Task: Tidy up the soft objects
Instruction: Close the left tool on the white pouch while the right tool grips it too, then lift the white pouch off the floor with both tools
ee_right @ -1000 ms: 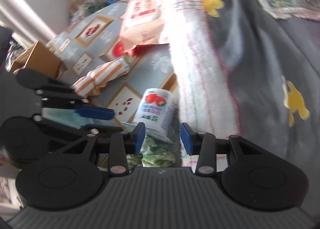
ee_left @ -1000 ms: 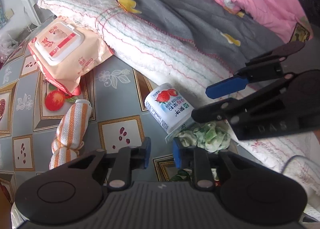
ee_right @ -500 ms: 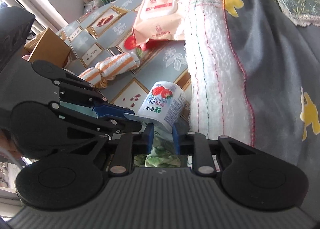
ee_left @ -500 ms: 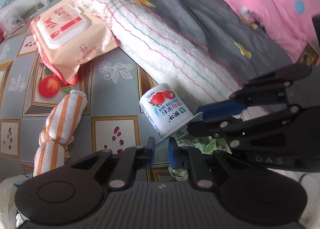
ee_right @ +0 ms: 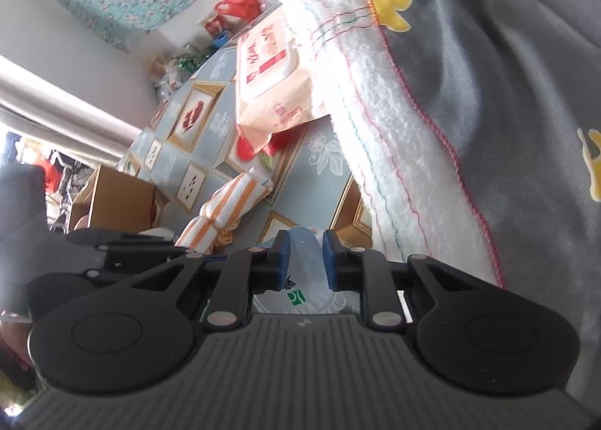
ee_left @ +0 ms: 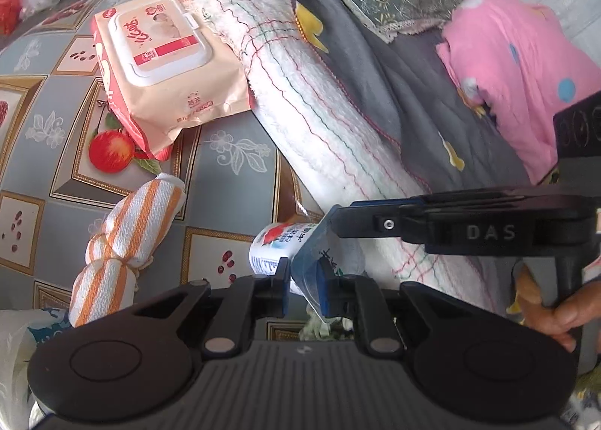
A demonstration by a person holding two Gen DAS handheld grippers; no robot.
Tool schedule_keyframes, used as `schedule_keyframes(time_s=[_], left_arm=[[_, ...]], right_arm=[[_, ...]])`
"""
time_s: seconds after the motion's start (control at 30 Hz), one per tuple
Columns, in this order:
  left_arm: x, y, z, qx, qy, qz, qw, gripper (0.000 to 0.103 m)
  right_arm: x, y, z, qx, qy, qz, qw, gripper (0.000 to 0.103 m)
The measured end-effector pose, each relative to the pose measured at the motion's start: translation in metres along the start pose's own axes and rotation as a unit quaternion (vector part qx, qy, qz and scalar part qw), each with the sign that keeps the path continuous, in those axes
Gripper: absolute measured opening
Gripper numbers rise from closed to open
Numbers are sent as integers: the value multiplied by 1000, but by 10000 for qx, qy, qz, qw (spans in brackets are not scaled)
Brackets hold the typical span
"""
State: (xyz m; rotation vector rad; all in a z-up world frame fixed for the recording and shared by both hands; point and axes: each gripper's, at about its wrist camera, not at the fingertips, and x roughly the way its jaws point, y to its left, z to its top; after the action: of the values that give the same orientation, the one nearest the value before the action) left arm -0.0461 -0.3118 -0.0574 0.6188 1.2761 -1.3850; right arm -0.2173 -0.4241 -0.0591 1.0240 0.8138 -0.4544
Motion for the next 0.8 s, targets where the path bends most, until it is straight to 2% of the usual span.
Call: schedule_keyframes(time_s=[0.07,0.13,0.27,0.53,0.8], left_arm=[[1,0,2,-61,-10,-4,10000,17],[4,1,3,-144,15,39,9999,27],[8,9,5,-292,37,54,9996,31],[9,23,1,-720,295,102,9969,50],[8,35,-3,-1092,456,49,9930,53]], right_arm=[[2,-1,2,69,2,4,10000,18],[5,-2,3,136,51,-9,9999,18],[9,-2,0,160,148,-34,9998,18],[17,-4,0,398,203,129,9989,20],[30,7,9,187,282,206,9992,20]])
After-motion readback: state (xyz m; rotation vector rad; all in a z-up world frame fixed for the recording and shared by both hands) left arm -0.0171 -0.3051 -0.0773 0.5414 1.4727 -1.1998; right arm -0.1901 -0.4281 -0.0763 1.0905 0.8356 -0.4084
